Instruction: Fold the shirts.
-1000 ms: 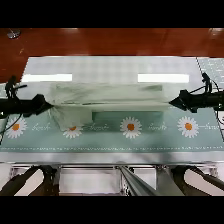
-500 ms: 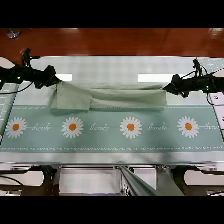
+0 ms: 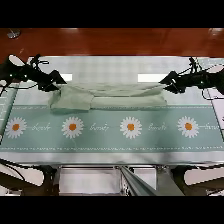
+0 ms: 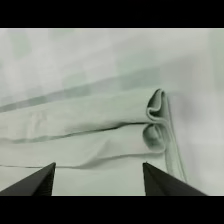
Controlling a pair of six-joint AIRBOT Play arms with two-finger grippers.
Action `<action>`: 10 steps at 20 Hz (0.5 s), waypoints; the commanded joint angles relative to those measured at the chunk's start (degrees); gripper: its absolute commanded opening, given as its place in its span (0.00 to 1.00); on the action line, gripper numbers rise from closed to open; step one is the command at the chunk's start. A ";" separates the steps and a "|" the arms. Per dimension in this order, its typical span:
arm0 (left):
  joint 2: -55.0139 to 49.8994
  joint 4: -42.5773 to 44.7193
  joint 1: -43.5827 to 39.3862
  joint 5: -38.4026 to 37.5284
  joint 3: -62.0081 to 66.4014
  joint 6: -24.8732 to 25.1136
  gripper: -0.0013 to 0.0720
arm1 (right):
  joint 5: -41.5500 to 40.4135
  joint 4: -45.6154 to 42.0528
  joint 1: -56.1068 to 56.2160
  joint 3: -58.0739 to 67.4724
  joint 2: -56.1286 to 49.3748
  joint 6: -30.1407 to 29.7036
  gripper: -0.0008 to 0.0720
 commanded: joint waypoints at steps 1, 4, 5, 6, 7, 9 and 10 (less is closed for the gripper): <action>-0.20 9.29 1.46 -13.18 4.55 2.80 0.98 | 6.49 -4.42 -3.17 3.65 -0.87 -2.84 0.88; 5.07 14.60 6.36 -12.35 4.87 -2.19 0.98 | 12.98 -10.56 -8.85 4.94 -1.03 0.83 0.87; 7.93 13.60 7.76 -8.59 3.21 -4.17 0.98 | 13.40 -12.22 -9.99 4.13 -1.05 2.10 0.87; 11.06 11.39 8.35 -3.85 0.55 -4.55 0.98 | 13.31 -12.52 -10.40 3.04 -1.07 2.43 0.87; 14.82 8.74 8.09 1.62 -3.17 -4.48 0.98 | 12.81 -12.44 -10.32 1.92 -1.20 2.40 0.87; 21.92 4.26 5.57 10.64 -11.17 -2.54 0.98 | 12.94 -12.00 -8.70 1.62 -2.64 2.40 0.87; 24.74 3.08 3.82 13.31 -14.43 -1.55 0.98 | 12.74 -11.21 -7.69 1.62 -3.32 2.27 0.87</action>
